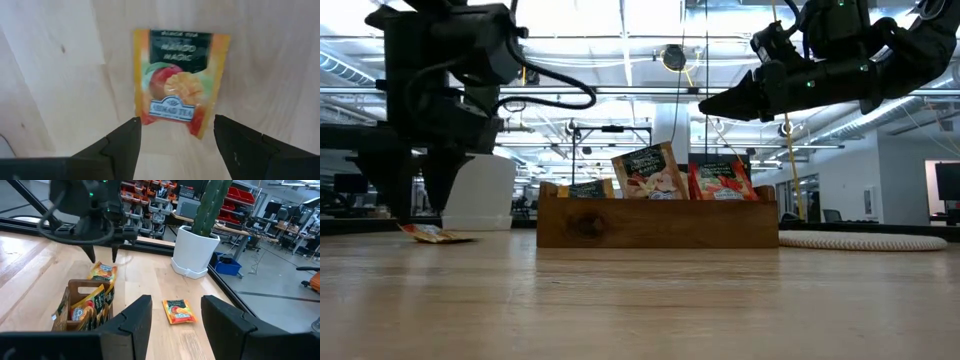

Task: Pick & Place Tea
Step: Put the yellow tea bag into the left section of the wooden organizer

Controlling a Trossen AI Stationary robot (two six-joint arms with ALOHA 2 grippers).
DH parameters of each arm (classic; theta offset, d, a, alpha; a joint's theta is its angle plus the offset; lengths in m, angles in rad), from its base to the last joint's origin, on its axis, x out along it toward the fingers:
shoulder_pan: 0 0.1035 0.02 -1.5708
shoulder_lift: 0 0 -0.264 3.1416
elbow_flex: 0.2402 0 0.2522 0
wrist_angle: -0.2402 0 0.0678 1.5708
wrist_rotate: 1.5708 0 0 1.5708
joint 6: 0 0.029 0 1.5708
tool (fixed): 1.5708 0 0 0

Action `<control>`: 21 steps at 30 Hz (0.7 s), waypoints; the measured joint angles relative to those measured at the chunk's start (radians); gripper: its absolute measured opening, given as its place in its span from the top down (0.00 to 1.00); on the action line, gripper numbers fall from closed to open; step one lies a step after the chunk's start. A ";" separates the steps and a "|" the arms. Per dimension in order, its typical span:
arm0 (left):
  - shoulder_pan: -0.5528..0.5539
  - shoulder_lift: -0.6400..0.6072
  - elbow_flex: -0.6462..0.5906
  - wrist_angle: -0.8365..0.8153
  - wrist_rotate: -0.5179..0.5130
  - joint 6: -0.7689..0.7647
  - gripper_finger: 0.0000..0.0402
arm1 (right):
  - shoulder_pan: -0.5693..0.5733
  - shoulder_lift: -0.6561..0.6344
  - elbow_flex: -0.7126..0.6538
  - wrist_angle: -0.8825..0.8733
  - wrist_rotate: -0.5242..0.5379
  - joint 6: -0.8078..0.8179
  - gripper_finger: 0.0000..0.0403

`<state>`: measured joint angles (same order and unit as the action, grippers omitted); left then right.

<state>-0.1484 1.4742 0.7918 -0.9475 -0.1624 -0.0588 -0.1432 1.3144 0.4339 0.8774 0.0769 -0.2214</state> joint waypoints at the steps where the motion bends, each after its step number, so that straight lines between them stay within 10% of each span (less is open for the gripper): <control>1: -0.011 0.000 0.000 0.002 -0.003 -0.002 0.38 | 0.000 0.000 0.000 0.000 0.000 0.000 0.61; 21: -0.081 0.208 0.007 -0.004 -0.089 -0.003 0.38 | 0.000 0.000 0.000 0.000 0.000 0.003 0.61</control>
<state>-0.2295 1.6825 0.7987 -0.9511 -0.2510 -0.0621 -0.1432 1.3144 0.4339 0.8770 0.0771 -0.2184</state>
